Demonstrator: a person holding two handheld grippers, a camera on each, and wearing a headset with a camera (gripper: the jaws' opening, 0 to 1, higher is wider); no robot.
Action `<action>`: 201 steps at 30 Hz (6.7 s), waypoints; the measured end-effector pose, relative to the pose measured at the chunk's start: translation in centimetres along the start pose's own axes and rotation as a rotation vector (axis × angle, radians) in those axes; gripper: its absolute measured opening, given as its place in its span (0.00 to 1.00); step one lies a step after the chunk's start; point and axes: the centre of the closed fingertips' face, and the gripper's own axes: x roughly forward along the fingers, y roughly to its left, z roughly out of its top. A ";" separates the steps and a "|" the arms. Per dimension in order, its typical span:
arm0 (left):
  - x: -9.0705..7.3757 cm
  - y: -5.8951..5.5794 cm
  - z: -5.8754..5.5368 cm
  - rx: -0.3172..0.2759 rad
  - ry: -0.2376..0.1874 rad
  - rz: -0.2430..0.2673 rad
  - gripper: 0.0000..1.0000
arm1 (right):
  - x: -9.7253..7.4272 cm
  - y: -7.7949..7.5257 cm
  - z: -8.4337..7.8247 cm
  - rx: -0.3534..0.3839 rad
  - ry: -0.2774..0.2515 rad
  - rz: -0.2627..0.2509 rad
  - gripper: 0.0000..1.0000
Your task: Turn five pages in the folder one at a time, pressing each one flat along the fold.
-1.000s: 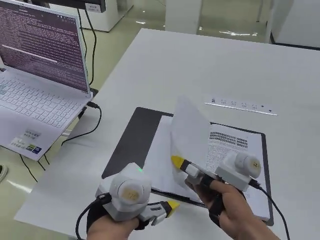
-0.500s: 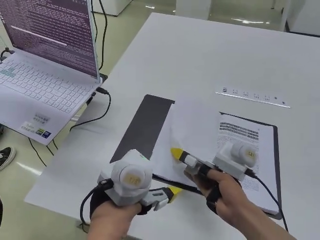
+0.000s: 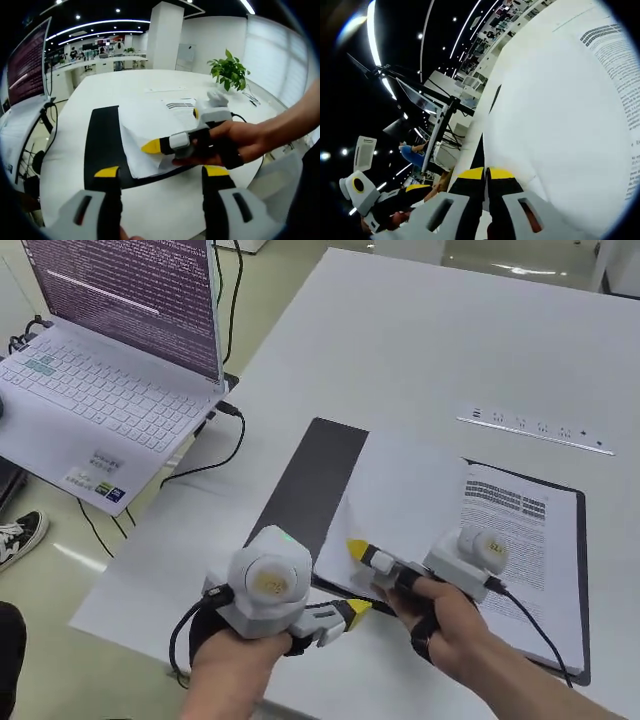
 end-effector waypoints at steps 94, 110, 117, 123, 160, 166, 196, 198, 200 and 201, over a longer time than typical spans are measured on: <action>8.5 4.9 -4.8 0.171 0.215 -0.041 0.00 | -9.5 -7.3 7.4 -0.036 -0.250 -0.158 0.14; 8.5 4.9 -4.7 0.153 0.212 -0.038 0.00 | -8.5 -9.8 10.1 0.006 -0.316 -0.224 0.00; 8.5 5.0 -4.8 0.140 0.208 -0.034 0.00 | -8.1 -10.1 11.0 0.029 -0.345 -0.215 0.00; 8.6 5.0 -4.8 0.138 0.205 -0.027 0.00 | -7.4 -9.1 12.1 0.047 -0.383 -0.218 0.00; 8.7 4.9 -4.7 0.156 0.220 0.004 0.00 | -4.8 -13.5 21.7 0.231 -0.637 -0.234 0.00; 8.6 5.1 -4.7 0.107 0.215 0.023 0.00 | -4.6 -14.2 21.6 0.194 -0.616 -0.226 0.00; 8.5 5.0 -4.7 0.088 0.203 0.002 0.00 | -7.9 -7.6 12.6 0.124 -0.525 -0.138 0.00; 8.5 5.0 -4.7 0.092 0.203 0.004 0.00 | -8.2 -7.4 12.0 0.124 -0.518 -0.133 0.00; 8.5 4.9 -4.7 0.099 0.203 0.009 0.00 | -8.5 -7.0 11.3 0.124 -0.514 -0.128 0.00; 8.5 4.9 -4.7 0.102 0.202 0.011 0.00 | -8.5 -7.6 11.3 0.126 -0.511 -0.126 0.00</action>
